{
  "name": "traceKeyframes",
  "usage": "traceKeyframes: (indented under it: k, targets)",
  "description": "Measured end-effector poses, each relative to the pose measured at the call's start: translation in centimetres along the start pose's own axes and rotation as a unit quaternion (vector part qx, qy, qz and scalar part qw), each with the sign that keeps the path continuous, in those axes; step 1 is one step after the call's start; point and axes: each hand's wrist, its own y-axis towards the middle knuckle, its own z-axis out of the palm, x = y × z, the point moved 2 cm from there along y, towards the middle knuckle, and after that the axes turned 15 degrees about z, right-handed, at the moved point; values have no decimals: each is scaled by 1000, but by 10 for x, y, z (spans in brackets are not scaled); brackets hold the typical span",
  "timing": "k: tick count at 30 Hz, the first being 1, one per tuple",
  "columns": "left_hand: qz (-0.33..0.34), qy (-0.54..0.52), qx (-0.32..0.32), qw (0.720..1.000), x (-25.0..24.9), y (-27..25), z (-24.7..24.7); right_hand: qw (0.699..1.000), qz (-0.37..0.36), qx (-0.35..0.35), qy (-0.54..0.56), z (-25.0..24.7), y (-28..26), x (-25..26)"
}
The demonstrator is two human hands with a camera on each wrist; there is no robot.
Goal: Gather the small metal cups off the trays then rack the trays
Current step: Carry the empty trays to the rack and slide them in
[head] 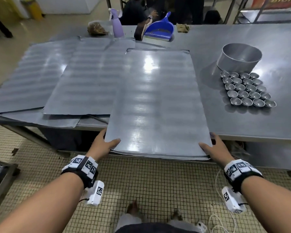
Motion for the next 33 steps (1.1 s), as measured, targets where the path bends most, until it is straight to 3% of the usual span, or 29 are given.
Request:
traceKeyframes:
  k: [8,14,17,23,26,33]
  targets:
    - [-32,17,93,995,-2,-34,18,997,27,75,12,-38,-6,-48]
    - [-57,37,159,985,1,-37,26,993,31,115,6,-58,3,-48]
    - [-57,41,134,989,-2,-30,32,995,18,96,6,-57,11,-38]
    - [-31,41,1,999,-33,-14,59,999,14,-20,38,-41,34,-20]
    - [-36,12,-62,997,-29,-2,64,997,25,-74,-2,-38,48,-21]
    - [-13,95,-75,993,-4,19,55,992,7,-121,-34,-34,49,-17]
